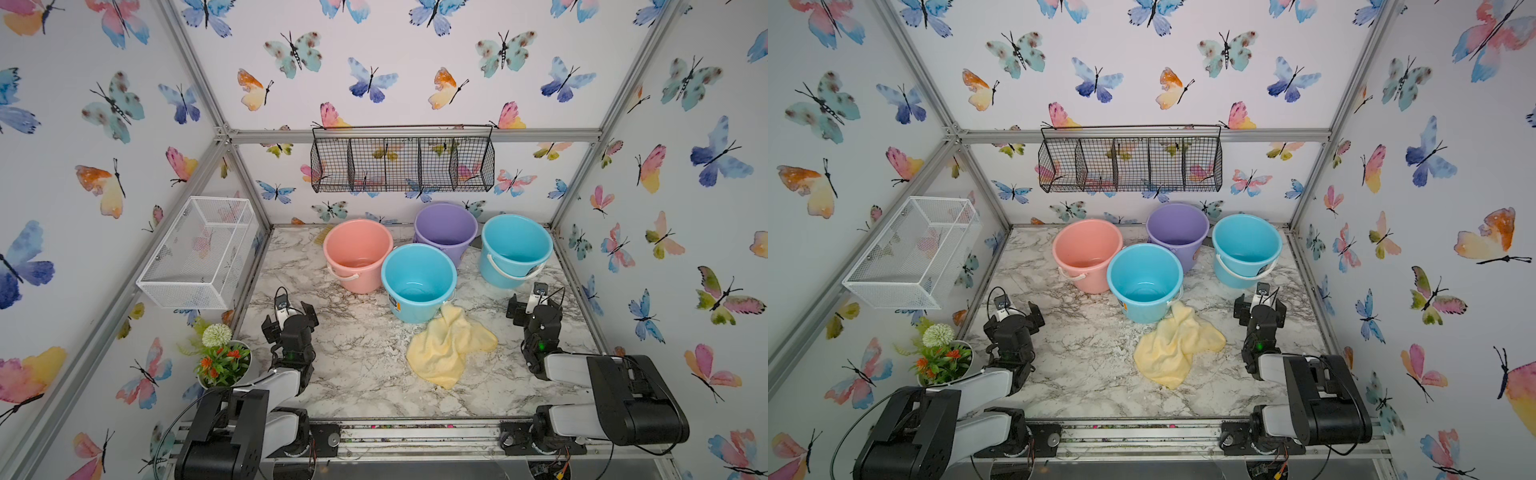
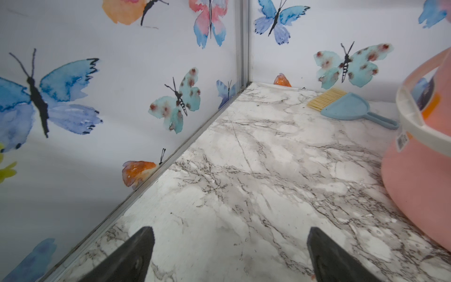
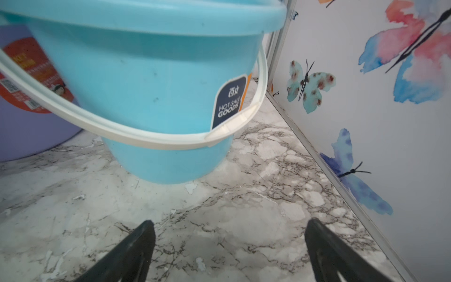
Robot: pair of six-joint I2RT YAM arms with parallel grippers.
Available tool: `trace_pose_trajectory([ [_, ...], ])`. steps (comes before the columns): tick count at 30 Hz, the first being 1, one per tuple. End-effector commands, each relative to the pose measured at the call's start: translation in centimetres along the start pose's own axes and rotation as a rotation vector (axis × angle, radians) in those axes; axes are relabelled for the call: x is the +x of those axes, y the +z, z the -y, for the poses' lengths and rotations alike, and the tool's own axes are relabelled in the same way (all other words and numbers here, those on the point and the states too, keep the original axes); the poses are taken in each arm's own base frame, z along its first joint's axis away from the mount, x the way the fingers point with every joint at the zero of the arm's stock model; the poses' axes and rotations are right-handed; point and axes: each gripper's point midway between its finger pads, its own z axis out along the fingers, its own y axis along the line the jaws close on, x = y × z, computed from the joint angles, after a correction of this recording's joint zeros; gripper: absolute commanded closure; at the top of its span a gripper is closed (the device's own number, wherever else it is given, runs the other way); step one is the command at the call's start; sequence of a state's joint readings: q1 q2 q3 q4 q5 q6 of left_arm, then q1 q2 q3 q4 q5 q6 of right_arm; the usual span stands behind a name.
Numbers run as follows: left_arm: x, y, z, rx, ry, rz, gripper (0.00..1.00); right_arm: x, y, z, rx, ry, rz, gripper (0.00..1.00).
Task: Wipe the inside of the bucket with a cloth
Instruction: Reset both arms
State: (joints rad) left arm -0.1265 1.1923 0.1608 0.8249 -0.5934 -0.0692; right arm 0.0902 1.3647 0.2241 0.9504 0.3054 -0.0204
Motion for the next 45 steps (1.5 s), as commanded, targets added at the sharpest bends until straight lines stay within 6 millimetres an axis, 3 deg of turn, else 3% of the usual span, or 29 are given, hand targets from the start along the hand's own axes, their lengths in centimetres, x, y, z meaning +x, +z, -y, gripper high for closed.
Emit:
trace_pose_trajectory([
  [1,-3.0,-0.8,1.7,0.112,-0.008,0.122,0.02,-2.1,-1.0,-1.3,-0.102,0.006,0.099,0.02],
  [5,-3.5,-2.0,2.5,0.218,-0.09,0.174,0.02,-2.6,-1.5,-1.6,-0.128,0.084,0.148,0.02],
  [8,-3.6,-1.3,3.0,0.228,-0.09,0.168,0.01,-2.2,-1.1,-2.0,-0.14,0.099,0.158,0.02],
  [16,-1.5,-0.9,4.5,0.331,-0.053,0.15,0.02,-1.0,-0.5,-1.8,-0.12,0.104,0.173,0.02],
  [20,-0.7,1.8,6.4,0.343,-0.004,0.039,0.01,-0.2,1.8,-1.8,-0.076,0.101,0.068,0.0],
  [24,-0.8,1.8,5.7,0.318,-0.023,0.046,0.02,-0.3,1.7,-1.7,-0.075,0.098,0.083,0.02],
  [45,-0.8,1.7,6.2,0.349,-0.012,0.037,0.02,-0.1,1.7,-1.7,-0.074,0.095,0.067,0.02],
])
